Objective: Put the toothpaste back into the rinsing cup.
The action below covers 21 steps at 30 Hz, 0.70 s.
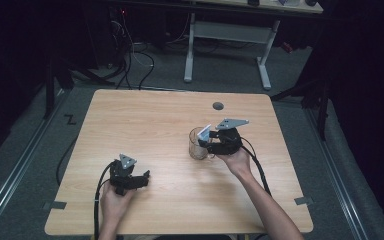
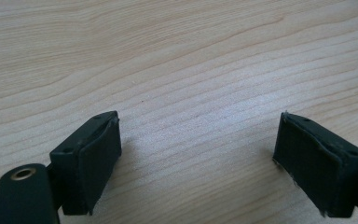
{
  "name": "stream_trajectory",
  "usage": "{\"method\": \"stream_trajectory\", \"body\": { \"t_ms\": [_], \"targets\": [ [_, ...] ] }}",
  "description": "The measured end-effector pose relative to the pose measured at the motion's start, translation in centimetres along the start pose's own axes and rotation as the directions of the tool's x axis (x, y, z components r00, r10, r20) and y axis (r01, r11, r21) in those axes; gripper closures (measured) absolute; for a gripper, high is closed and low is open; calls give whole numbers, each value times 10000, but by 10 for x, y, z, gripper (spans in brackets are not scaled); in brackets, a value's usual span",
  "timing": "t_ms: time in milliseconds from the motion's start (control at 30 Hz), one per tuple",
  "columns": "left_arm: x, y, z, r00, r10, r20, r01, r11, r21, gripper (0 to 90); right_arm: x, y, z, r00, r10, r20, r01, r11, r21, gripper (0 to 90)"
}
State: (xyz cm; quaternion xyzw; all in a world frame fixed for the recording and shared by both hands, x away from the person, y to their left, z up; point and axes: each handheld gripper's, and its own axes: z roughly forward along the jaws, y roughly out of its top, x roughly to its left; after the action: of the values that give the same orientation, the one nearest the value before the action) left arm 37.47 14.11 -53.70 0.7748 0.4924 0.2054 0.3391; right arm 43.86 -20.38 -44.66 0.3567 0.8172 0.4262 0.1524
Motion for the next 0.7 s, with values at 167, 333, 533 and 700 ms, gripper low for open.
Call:
{"method": "stream_trajectory", "body": {
  "t_ms": [167, 333, 533, 700],
  "targets": [
    [0, 0, 0, 10000, 0, -1, 0, 10000, -2, 148, -1, 0, -3, 9999, 93, -69, -93, 10000, -26, 402],
    [0, 0, 0, 10000, -2, 0, 2, 10000, 0, 148, -3, -2, -8, 9996, 238, -146, -239, 9997, -97, 389],
    [0, 0, 0, 10000, 0, 0, 0, 10000, 1, 148, -3, -4, -17, 9994, 316, -154, -322, 9984, -467, 394],
    [0, 0, 0, 10000, -4, -11, 4, 10000, -6, 148, -4, -4, -23, 9994, 337, -105, -343, 9973, -643, 399]
  ]
}}
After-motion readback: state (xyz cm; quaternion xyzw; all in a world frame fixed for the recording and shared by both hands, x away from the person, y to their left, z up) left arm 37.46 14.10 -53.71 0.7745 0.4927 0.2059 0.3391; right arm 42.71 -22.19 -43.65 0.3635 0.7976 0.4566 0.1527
